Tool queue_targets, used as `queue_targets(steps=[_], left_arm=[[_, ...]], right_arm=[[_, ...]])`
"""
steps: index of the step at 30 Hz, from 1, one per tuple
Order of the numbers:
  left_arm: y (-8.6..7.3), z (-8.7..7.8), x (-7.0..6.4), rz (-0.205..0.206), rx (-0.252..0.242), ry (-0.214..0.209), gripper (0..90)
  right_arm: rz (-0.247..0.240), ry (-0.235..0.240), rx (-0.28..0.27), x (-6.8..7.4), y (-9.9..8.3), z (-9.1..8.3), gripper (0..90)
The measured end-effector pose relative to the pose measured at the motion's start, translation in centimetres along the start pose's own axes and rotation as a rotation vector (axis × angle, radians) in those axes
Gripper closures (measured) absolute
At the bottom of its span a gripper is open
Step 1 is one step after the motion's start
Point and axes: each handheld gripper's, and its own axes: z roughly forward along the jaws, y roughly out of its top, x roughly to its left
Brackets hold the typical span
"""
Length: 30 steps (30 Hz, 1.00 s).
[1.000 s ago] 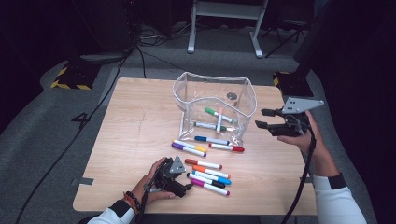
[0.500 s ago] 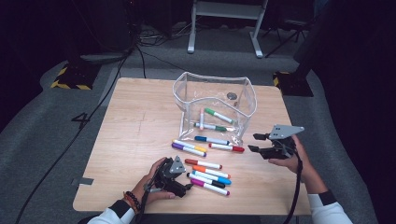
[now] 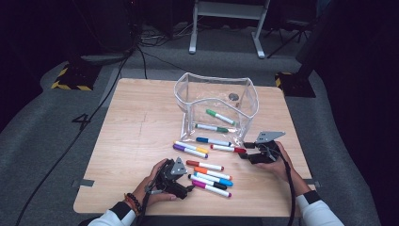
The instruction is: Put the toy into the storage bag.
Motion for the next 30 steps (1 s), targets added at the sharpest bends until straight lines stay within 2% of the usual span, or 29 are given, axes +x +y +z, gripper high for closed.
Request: queue_targets(steps=[7, 9, 11, 13, 16, 18, 19, 26, 30], left_arm=[[0.0, 0.0, 0.0, -0.001, 0.001, 0.000, 9.9], [0.0, 0.0, 0.0, -0.002, 0.004, 0.001, 9.8], [0.0, 0.0, 0.0, -0.002, 0.004, 0.001, 9.8], [0.0, 0.0, 0.0, -0.001, 0.002, 0.000, 9.9], [0.0, 0.0, 0.0, -0.001, 0.001, 0.001, 9.9], [0.0, 0.0, 0.0, -0.001, 0.001, 0.001, 9.9], [0.0, 0.0, 0.0, -0.001, 0.002, 0.001, 9.9], [0.0, 0.0, 0.0, -0.002, 0.003, 0.002, 9.9], [0.0, 0.0, 0.0, -0.001, 0.002, 0.002, 9.9]], right_arm=[[-0.027, 0.035, 0.037, 1.0, -0.3, 1.2, 48.8], [-0.061, 0.050, 0.048, 1.6, 0.0, 1.5, 51.2], [-0.064, 0.047, 0.044, 2.0, 0.5, 1.8, 53.7], [-0.073, 0.068, 0.050, 2.2, 0.8, 2.4, 55.6], [-0.083, 0.080, 0.034, 2.4, 1.0, 2.9, 65.6], [-0.097, 0.088, 0.034, 2.4, 1.0, 2.8, 73.9], [-0.098, 0.086, 0.028, 2.4, 0.9, 2.8, 74.6], [-0.118, 0.076, 0.039, 2.4, 0.7, 2.3, 75.1], [-0.122, 0.060, 0.018, 2.2, 0.9, 1.3, 75.1]])
